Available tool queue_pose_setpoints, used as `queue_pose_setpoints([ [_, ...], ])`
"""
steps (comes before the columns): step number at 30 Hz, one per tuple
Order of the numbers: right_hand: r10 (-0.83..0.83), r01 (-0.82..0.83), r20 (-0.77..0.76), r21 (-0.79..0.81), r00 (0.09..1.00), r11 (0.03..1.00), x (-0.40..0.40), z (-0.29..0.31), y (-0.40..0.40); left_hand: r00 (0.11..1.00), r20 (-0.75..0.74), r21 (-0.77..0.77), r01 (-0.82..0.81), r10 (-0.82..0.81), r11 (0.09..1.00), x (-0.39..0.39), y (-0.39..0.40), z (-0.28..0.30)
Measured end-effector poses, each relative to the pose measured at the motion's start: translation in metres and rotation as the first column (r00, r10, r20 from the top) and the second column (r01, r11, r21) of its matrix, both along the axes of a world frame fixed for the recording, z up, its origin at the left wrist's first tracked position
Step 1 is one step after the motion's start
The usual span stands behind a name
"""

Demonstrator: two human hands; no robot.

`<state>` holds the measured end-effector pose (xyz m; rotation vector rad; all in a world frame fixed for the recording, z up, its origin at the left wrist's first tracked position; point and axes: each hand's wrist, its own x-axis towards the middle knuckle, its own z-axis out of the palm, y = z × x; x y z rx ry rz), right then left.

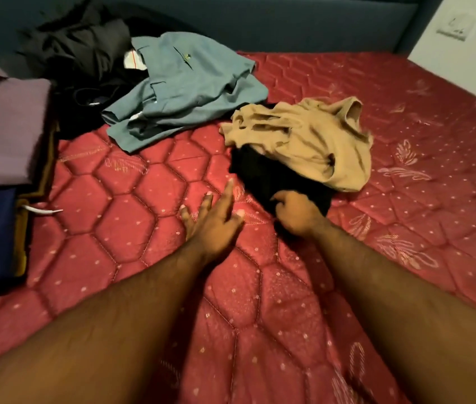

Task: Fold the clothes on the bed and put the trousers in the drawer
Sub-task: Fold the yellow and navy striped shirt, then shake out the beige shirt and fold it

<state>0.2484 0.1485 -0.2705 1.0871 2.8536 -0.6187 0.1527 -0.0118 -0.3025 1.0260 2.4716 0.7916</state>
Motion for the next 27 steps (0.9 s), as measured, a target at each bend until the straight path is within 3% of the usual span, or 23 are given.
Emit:
queue_pose_setpoints([
  [2,0.138,-0.130,0.050,-0.140,0.989,0.982,0.006,0.004,-0.038,0.968,0.253,0.193,-0.052,0.002,0.980,-0.004,-0.010,0.012],
  [4,0.261,-0.235,0.051,-0.293,0.964,0.927,0.013,0.011,-0.087,0.847,0.525,0.430,-0.176,-0.087,0.886,-0.006,-0.032,0.018],
  [5,0.311,-0.275,0.050,-0.345,0.949,0.897,0.017,0.014,-0.112,0.798,0.590,0.475,-0.216,-0.126,0.853,-0.004,-0.045,0.018],
  [7,0.365,-0.318,0.040,-0.410,0.930,0.855,0.029,0.019,-0.160,0.841,0.528,0.461,-0.170,-0.116,0.871,0.004,-0.081,0.015],
  [9,0.310,-0.284,-0.020,-0.457,0.951,0.843,0.047,0.019,-0.199,0.892,0.452,0.397,-0.204,0.003,0.895,0.016,-0.119,0.010],
  [10,0.251,-0.265,-0.088,-0.395,0.964,0.880,0.055,0.018,-0.209,0.906,0.422,0.388,-0.216,0.035,0.896,0.022,-0.137,0.007],
  [13,0.099,-0.078,-0.274,0.088,0.956,0.993,0.072,0.028,-0.206,0.957,0.287,0.341,-0.066,-0.037,0.938,0.044,-0.193,0.004],
  [15,-0.026,0.069,-0.217,0.196,0.976,0.978,0.071,0.032,-0.175,0.994,0.009,0.062,0.111,-0.112,0.992,0.056,-0.216,-0.002],
  [16,-0.071,0.099,-0.147,0.196,0.987,0.976,0.070,0.037,-0.165,0.989,-0.040,-0.045,0.141,-0.143,0.989,0.062,-0.227,-0.002],
  [18,-0.103,0.116,-0.071,0.215,0.992,0.970,0.065,0.047,-0.153,0.981,0.151,-0.005,0.121,-0.119,0.993,0.065,-0.236,0.001],
  [20,0.010,0.033,-0.167,0.252,0.986,0.967,0.057,0.064,-0.169,0.883,0.459,0.265,-0.034,-0.095,0.964,0.060,-0.244,0.013],
  [21,0.118,-0.056,-0.258,0.238,0.959,0.970,0.056,0.074,-0.187,0.841,0.536,0.313,-0.126,-0.066,0.941,0.058,-0.246,0.021],
  [23,0.342,-0.354,-0.437,0.057,0.832,0.934,0.067,0.089,-0.246,0.709,0.705,0.346,-0.337,-0.006,0.875,0.053,-0.257,0.034],
  [24,0.426,-0.523,-0.481,-0.082,0.766,0.848,0.080,0.088,-0.280,0.568,0.823,0.331,-0.457,-0.016,0.826,0.055,-0.262,0.039],
  [26,0.466,-0.646,-0.490,-0.307,0.737,0.699,0.106,0.066,-0.325,0.333,0.938,0.280,-0.570,-0.094,0.772,0.064,-0.270,0.050],
  [27,0.441,-0.635,-0.485,-0.372,0.755,0.677,0.116,0.057,-0.336,0.281,0.953,0.260,-0.583,-0.109,0.770,0.069,-0.273,0.053],
])
